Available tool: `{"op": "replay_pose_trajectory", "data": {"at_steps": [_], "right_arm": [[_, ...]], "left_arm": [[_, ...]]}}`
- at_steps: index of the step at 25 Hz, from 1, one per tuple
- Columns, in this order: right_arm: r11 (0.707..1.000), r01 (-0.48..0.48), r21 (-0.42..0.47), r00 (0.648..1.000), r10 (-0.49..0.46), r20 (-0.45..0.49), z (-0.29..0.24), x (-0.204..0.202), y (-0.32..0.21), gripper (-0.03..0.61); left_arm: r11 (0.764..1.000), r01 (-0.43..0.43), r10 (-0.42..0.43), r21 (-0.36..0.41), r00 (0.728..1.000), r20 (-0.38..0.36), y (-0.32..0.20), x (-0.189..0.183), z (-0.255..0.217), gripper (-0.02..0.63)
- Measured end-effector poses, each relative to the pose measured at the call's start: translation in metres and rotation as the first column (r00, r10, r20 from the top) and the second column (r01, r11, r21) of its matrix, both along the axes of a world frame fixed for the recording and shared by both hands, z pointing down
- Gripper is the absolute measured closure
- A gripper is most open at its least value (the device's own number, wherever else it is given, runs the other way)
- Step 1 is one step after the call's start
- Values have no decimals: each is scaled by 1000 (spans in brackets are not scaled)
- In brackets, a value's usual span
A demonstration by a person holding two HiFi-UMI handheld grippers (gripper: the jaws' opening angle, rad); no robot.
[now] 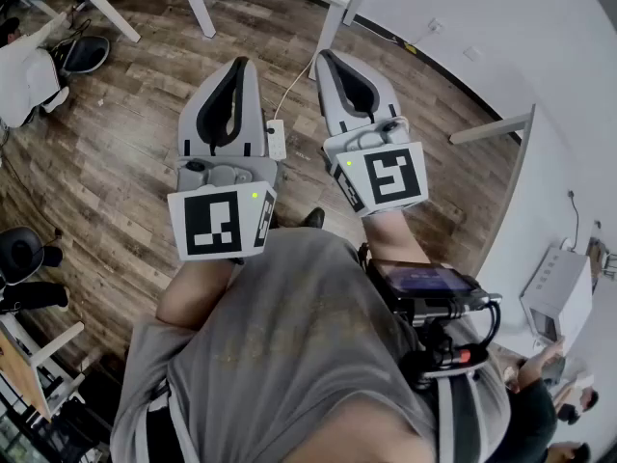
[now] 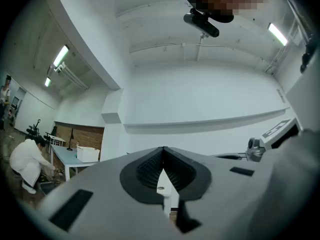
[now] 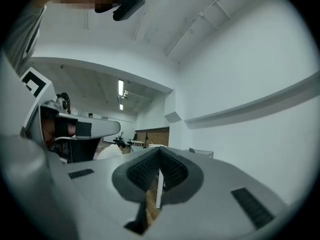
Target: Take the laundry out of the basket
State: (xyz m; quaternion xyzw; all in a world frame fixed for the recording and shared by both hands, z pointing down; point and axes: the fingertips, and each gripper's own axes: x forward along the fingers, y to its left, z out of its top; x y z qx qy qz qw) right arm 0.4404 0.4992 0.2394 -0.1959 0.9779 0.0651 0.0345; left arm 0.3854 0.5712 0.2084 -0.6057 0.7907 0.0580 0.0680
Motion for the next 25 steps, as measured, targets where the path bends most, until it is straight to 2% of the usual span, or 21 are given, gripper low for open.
{"op": "replay_pose_trajectory", "data": {"at_steps": [9, 16, 25], "right_arm": [[1000, 1, 9, 1000, -1, 10, -4, -9, 0, 572], [999, 31, -30, 999, -30, 25, 3, -43, 7, 571], [999, -7, -41, 1000, 7, 0, 12, -62, -2, 571]], "left_arm": [[1000, 0, 0, 3, 1000, 1, 1, -13, -2, 606], [1000, 17, -17, 0, 1000, -8, 15, -49, 5, 606], [999, 27, -30, -46, 998, -54, 13, -88, 31, 606]]}}
